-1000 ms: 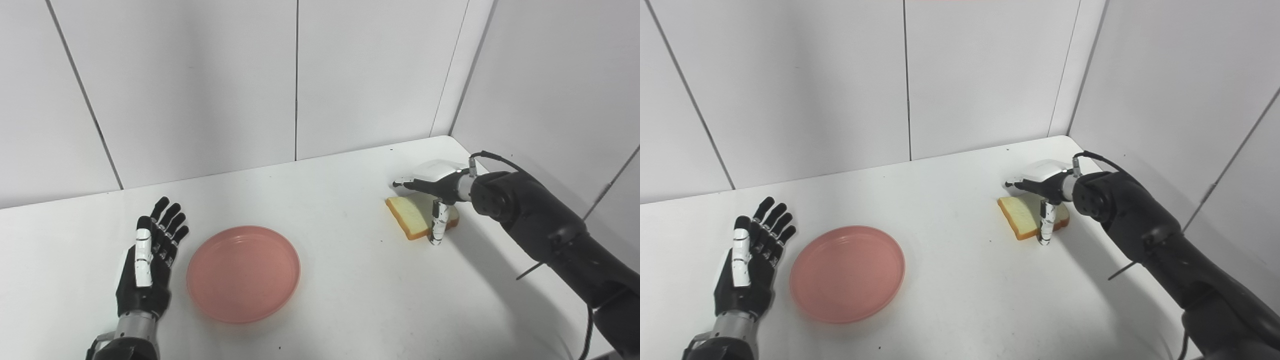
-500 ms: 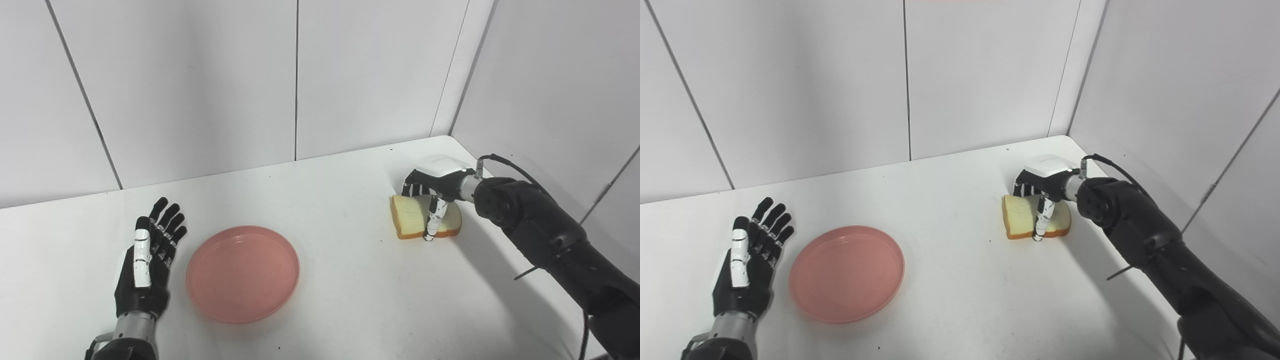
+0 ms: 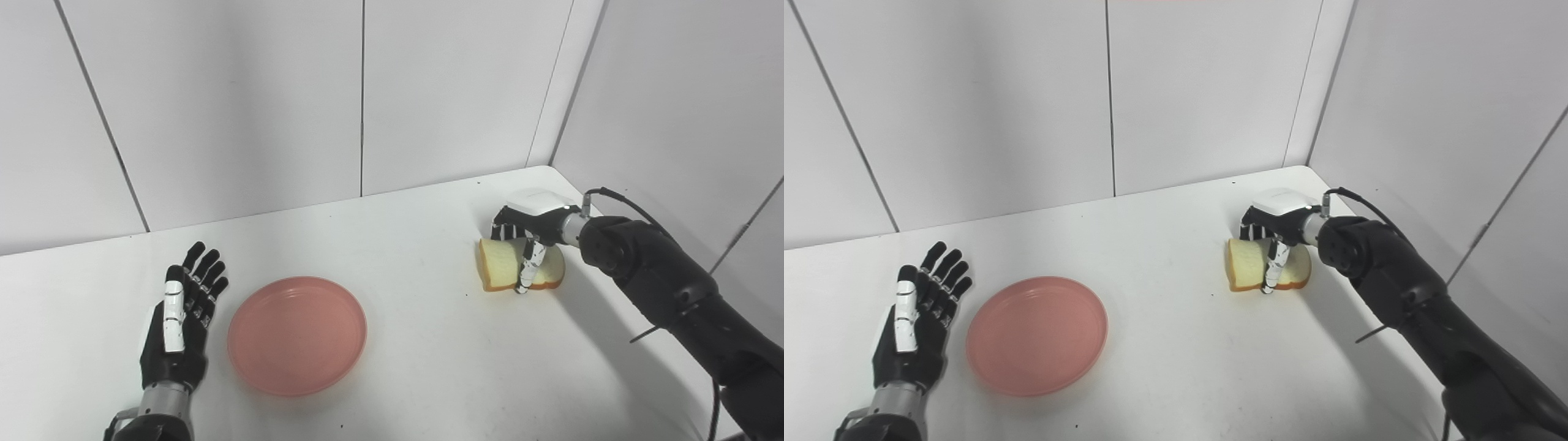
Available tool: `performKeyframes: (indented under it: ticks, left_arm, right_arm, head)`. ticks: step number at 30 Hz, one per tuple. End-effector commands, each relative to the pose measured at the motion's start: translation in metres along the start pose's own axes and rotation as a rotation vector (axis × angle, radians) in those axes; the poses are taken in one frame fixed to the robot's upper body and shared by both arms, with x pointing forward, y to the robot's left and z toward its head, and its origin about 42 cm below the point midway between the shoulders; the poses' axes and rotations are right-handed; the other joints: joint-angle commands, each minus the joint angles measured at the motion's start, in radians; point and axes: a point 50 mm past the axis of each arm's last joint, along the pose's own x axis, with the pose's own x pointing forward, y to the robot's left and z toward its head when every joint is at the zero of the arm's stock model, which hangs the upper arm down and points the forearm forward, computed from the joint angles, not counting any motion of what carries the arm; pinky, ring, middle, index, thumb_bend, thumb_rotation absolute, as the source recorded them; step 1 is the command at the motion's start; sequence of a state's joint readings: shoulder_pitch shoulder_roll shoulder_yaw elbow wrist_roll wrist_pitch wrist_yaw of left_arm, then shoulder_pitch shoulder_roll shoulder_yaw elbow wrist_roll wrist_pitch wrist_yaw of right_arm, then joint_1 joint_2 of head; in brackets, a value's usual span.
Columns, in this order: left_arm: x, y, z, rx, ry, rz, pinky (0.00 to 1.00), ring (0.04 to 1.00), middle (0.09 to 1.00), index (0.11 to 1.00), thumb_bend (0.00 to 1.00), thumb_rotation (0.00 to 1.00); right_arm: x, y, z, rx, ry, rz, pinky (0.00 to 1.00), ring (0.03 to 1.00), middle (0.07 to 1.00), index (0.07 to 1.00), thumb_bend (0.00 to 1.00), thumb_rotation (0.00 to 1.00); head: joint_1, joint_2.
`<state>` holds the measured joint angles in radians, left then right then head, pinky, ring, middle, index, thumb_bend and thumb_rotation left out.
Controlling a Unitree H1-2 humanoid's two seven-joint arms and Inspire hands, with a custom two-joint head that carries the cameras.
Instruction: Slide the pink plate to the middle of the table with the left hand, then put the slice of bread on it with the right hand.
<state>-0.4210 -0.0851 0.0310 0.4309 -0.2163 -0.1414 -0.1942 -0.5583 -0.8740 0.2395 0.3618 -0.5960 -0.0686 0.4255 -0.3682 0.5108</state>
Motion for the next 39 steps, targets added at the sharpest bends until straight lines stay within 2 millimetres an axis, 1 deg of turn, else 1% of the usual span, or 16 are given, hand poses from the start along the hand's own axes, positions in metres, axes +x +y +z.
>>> performKeyframes:
  ticks: [1, 8, 10, 12, 15, 17, 20, 21, 23, 25, 28, 31, 32, 33, 37, 39]
  left_arm:
    - [0.003, -0.004, 0.005, 0.004, -0.025, -0.005, 0.93, 0.926, 0.915, 0.897, 0.69, 0.95]
    - [0.003, -0.006, 0.004, 0.003, -0.023, -0.004, 0.93, 0.924, 0.911, 0.892, 0.69, 0.95]
    - [0.002, -0.008, 0.004, 0.001, -0.023, -0.004, 0.93, 0.925, 0.912, 0.890, 0.69, 0.95]
    - [0.002, -0.009, 0.004, 0.002, -0.024, -0.005, 0.93, 0.926, 0.911, 0.888, 0.69, 0.95]
    - [0.002, -0.010, 0.004, 0.001, -0.023, -0.006, 0.93, 0.927, 0.913, 0.891, 0.69, 0.95]
    - [0.002, -0.012, 0.004, -0.001, -0.023, -0.003, 0.92, 0.924, 0.911, 0.889, 0.69, 0.94]
    - [0.002, -0.015, 0.005, -0.002, -0.023, 0.000, 0.91, 0.922, 0.908, 0.885, 0.69, 0.94]
    - [0.002, -0.017, 0.005, 0.000, -0.022, 0.000, 0.91, 0.920, 0.906, 0.883, 0.69, 0.93]
    - [0.002, -0.020, 0.005, 0.001, -0.021, -0.002, 0.90, 0.920, 0.905, 0.880, 0.69, 0.93]
    - [0.001, -0.024, 0.004, 0.007, -0.018, -0.005, 0.91, 0.921, 0.906, 0.880, 0.69, 0.93]
    - [0.000, -0.027, 0.004, 0.018, -0.011, -0.007, 0.91, 0.925, 0.910, 0.887, 0.69, 0.95]
    - [0.001, -0.030, 0.004, 0.017, -0.005, -0.005, 0.92, 0.923, 0.908, 0.891, 0.70, 0.95]
    - [0.001, -0.031, 0.004, 0.017, -0.005, -0.005, 0.92, 0.922, 0.907, 0.889, 0.70, 0.94]
    - [0.001, -0.032, 0.004, 0.020, -0.006, -0.005, 0.92, 0.921, 0.907, 0.889, 0.70, 0.94]
    - [0.003, -0.038, 0.004, 0.022, -0.008, -0.010, 0.91, 0.915, 0.905, 0.882, 0.70, 0.94]
    - [0.003, -0.041, 0.004, 0.018, -0.008, -0.012, 0.91, 0.917, 0.910, 0.881, 0.70, 0.94]
  right_arm:
    - [-0.010, -0.046, 0.005, -0.019, -0.035, -0.112, 0.38, 0.438, 0.460, 0.513, 0.53, 0.00]
    - [-0.021, -0.076, 0.033, 0.006, -0.088, -0.161, 0.40, 0.461, 0.459, 0.518, 0.52, 0.00]
    - [-0.022, -0.083, 0.041, 0.020, -0.100, -0.164, 0.42, 0.480, 0.469, 0.510, 0.53, 0.00]
    - [-0.022, -0.091, 0.050, 0.034, -0.121, -0.168, 0.43, 0.488, 0.477, 0.504, 0.53, 0.00]
    - [-0.021, -0.099, 0.059, 0.036, -0.150, -0.172, 0.41, 0.477, 0.473, 0.506, 0.53, 0.00]
    - [-0.019, -0.102, 0.066, 0.044, -0.172, -0.178, 0.40, 0.470, 0.473, 0.506, 0.53, 0.00]
    - [-0.017, -0.102, 0.074, 0.056, -0.204, -0.181, 0.40, 0.471, 0.479, 0.500, 0.53, 0.00]
    - [-0.016, -0.102, 0.077, 0.060, -0.218, -0.180, 0.39, 0.460, 0.473, 0.504, 0.53, 0.00]
    - [-0.014, -0.100, 0.087, 0.061, -0.257, -0.173, 0.39, 0.463, 0.470, 0.507, 0.53, 0.00]
    - [-0.011, -0.098, 0.098, 0.063, -0.289, -0.167, 0.41, 0.474, 0.466, 0.512, 0.53, 0.00]
    - [-0.008, -0.096, 0.112, 0.074, -0.331, -0.167, 0.38, 0.441, 0.450, 0.518, 0.53, 0.00]
    - [-0.005, -0.093, 0.138, 0.067, -0.387, -0.164, 0.36, 0.423, 0.440, 0.521, 0.52, 0.00]
    - [-0.004, -0.092, 0.143, 0.066, -0.399, -0.164, 0.37, 0.439, 0.451, 0.516, 0.53, 0.00]
    - [-0.002, -0.091, 0.151, 0.073, -0.425, -0.164, 0.38, 0.445, 0.455, 0.514, 0.53, 0.00]
    - [0.005, -0.086, 0.177, 0.095, -0.501, -0.150, 0.36, 0.429, 0.455, 0.512, 0.53, 0.00]
    - [0.008, -0.082, 0.191, 0.106, -0.528, -0.146, 0.37, 0.438, 0.458, 0.512, 0.53, 0.00]
  head:
    - [0.002, 0.000]
    - [0.009, 0.000]
    - [0.014, 0.000]
    - [0.017, 0.001]
    - [0.026, 0.003]
    - [0.044, 0.007]
    - [0.074, 0.011]
    - [0.094, 0.012]
    - [0.119, 0.014]
    - [0.128, 0.016]
    - [0.135, 0.019]
    - [0.159, 0.024]
    - [0.159, 0.024]
    - [0.174, 0.027]
    - [0.198, 0.034]
    - [0.206, 0.036]
